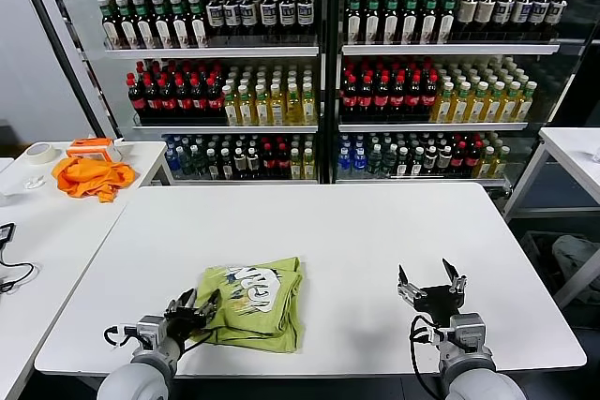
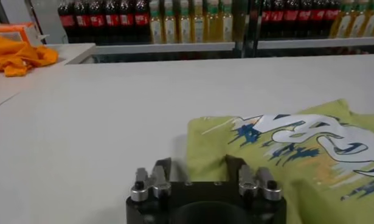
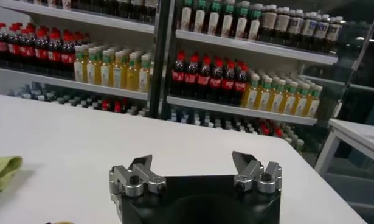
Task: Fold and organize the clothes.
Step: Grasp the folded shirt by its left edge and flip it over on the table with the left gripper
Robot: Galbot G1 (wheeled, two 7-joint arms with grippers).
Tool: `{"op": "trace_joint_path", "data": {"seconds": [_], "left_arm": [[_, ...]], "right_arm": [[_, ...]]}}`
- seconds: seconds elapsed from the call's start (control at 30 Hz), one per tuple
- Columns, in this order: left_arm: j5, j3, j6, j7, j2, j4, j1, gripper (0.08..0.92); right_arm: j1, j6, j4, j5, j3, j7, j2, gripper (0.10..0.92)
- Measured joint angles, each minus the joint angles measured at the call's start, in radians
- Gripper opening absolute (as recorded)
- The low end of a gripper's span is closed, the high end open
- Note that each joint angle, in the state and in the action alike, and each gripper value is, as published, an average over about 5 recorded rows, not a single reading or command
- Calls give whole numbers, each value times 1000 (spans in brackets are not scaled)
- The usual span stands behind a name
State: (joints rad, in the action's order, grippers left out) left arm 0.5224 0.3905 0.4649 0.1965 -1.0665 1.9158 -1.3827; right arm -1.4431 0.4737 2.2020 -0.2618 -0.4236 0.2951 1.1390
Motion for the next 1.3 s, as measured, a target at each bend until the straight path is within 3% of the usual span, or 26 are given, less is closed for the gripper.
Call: {"op": "trace_joint_path", "data": {"seconds": [0.53,0.7,1.07,1.2,1.3], "left_arm": [[24,38,0,-31,31,18,-6,118],[41,119,27,-33,108,62,-19,98],[163,430,84,-45,388,82,-92,98],[199,444,93,-42,409,137,-83,98],[184,395,97,-61,366,176,-79,98]], "right_arm": [[4,-2,9,0,6,1,-6,823],[3,-7,12,-1,0,-1,-6,823],[27,-16,-3,-3,15,-5,1,823],[30,-10,-3,-2,17,-1,-4,823],[34,-3,-4,-2,16,4,-9,823]]}}
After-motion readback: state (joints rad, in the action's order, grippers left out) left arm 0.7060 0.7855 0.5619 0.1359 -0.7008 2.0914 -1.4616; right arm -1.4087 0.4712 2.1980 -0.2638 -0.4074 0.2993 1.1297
